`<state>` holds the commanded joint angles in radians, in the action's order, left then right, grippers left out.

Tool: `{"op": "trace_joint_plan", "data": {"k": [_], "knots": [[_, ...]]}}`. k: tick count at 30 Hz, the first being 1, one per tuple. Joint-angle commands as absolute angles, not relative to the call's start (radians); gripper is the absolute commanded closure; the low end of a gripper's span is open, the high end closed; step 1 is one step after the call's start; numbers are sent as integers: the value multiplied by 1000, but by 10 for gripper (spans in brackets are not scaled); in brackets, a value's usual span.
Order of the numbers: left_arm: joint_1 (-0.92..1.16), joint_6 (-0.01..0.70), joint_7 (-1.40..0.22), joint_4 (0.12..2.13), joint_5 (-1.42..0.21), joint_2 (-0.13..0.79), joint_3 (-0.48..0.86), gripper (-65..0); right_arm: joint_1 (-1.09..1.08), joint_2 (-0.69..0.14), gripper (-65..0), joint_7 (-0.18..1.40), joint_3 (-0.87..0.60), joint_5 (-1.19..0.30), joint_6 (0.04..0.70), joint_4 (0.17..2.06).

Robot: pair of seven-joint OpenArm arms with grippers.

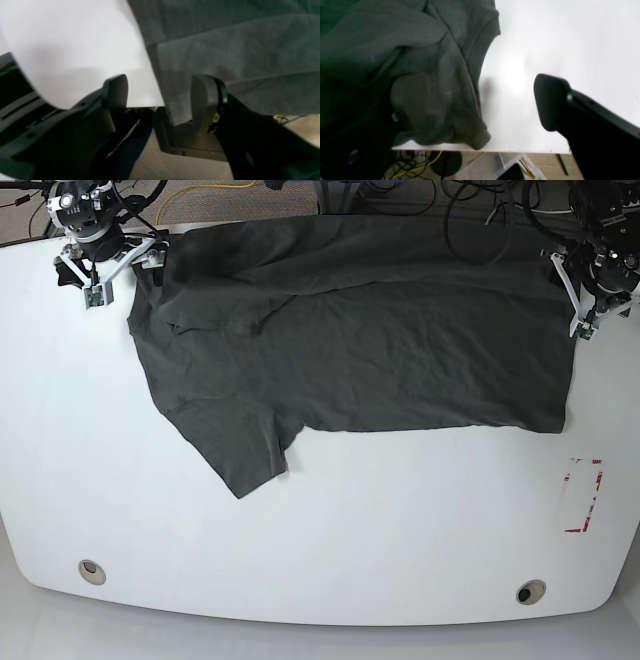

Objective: Layout the t-shirt on the table in an organized manner, then fold the t-shirt properly
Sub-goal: 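Open the right gripper and release the shirt corner, then move the right gripper onto the shirt body near the sleeve and grasp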

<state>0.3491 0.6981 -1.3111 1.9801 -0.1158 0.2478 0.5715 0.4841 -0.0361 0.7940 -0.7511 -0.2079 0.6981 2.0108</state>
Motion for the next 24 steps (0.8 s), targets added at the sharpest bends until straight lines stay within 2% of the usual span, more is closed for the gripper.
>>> {"op": "trace_joint_plan", "data": {"k": [3,11,19,24], "knots": [[320,698,-1325,1980,-116,251,576,-374,467,-36,-634,794,-722,-216,698,2011],[309,698,-1323,1979,-116,274,575,-374,410,-41,-633,794,-533,-262,698,2009],[308,698,-1322,1975,-116,275,575,-374,360,-35,-633,816,-329,-173,698,1972],[308,698,-1320,1972,-116,275,576,-374,332,-10,-582,816,-311,-134,698,1919]]}}
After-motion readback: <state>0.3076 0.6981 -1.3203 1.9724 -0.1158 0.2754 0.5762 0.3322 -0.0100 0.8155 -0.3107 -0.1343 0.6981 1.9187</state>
